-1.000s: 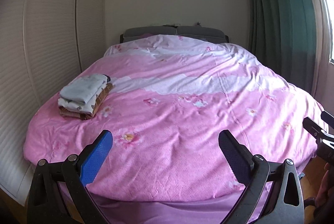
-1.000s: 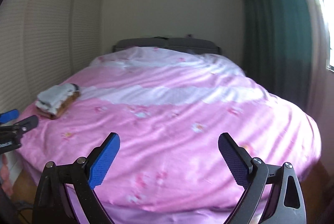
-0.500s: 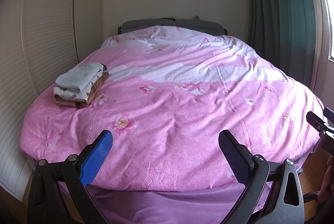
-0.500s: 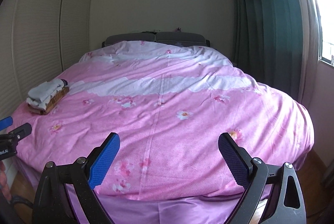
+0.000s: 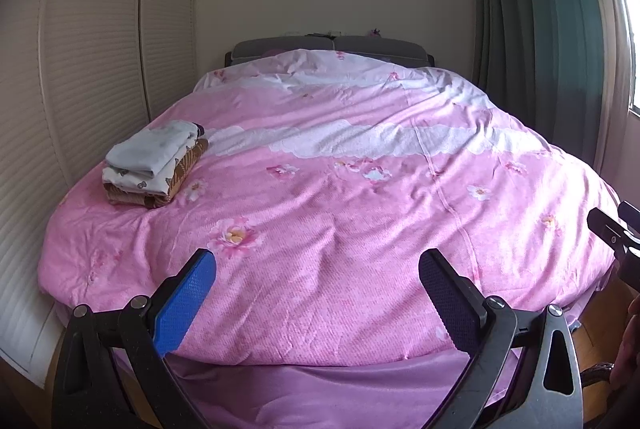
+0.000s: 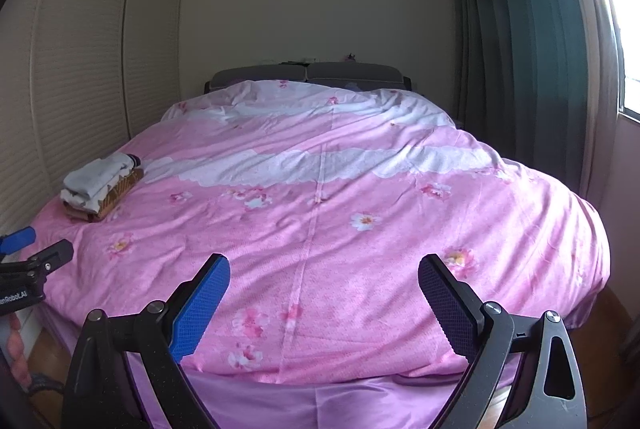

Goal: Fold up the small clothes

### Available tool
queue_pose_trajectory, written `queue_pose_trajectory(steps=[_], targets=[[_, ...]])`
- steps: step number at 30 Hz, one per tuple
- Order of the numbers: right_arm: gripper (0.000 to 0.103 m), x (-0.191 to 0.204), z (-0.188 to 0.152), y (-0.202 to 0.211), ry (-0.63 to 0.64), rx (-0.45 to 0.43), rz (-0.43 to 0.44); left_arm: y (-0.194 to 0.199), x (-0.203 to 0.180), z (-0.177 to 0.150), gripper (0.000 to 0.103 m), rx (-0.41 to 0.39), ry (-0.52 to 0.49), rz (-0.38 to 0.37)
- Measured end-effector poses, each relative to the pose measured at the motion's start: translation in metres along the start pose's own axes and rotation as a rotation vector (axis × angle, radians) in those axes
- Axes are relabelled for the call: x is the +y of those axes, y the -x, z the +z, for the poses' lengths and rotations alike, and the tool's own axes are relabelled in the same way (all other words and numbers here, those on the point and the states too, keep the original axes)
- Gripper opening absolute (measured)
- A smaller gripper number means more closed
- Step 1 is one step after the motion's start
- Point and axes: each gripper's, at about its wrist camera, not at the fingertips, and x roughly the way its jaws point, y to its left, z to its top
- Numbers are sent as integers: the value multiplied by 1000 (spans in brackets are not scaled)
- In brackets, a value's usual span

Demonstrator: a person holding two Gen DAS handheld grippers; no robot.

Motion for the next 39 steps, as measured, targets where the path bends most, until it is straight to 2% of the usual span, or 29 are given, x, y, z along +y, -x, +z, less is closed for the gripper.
queue_pose_trajectory(steps=[27, 39], targets=[[96, 5, 3, 7, -9, -16, 10, 6, -4, 6, 103, -11, -2, -12], [96, 5, 2, 7, -8, -18, 7, 5, -4, 5, 103, 9, 1, -33]])
